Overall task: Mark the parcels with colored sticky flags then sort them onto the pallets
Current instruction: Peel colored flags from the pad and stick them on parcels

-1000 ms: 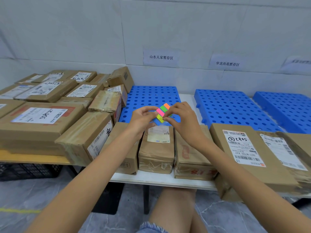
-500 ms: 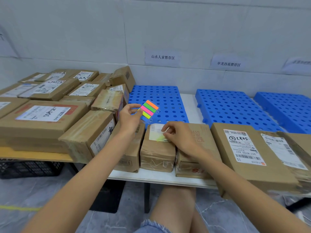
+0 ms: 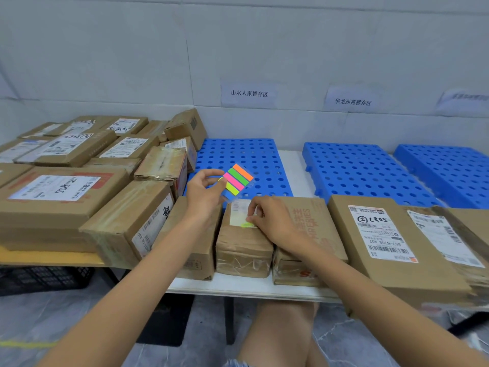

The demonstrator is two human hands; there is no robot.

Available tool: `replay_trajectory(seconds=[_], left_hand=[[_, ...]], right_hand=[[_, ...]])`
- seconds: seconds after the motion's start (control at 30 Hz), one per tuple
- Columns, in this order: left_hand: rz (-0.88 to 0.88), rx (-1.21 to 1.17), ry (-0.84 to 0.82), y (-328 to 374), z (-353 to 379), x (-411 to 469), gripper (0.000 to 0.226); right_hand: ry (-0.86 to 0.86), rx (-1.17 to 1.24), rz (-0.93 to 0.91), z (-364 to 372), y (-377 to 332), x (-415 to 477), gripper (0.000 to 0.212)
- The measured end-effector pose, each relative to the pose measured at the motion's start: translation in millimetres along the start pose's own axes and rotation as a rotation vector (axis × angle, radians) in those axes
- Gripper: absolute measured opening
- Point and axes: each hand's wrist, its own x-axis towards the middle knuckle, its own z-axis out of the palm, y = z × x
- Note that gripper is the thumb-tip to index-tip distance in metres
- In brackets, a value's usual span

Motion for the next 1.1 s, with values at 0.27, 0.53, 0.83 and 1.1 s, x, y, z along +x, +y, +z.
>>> replay_trajectory(seconds=[0.27,0.53,0.83,1.1], left_hand=[[0.003,-0.018,-0.045,2,13,4,0.012],[0.007,-0.076,-0.175,6,44,3,0.013],[0.029,-0.05,-0.261,19,54,-13,0.016],[0.006,-0.019,-0.337,25,55,-22,0.018]], right_hand=[[0.197,0.145,0.019,-12,5,3,0.031],[0.419,-0.126,-0.199,-75,5,8,0.029],[0.341,-0.387,-0.32,-76,23,6,0.026],[0.462,-0.162,-0.327,-83,14,3,0.009]])
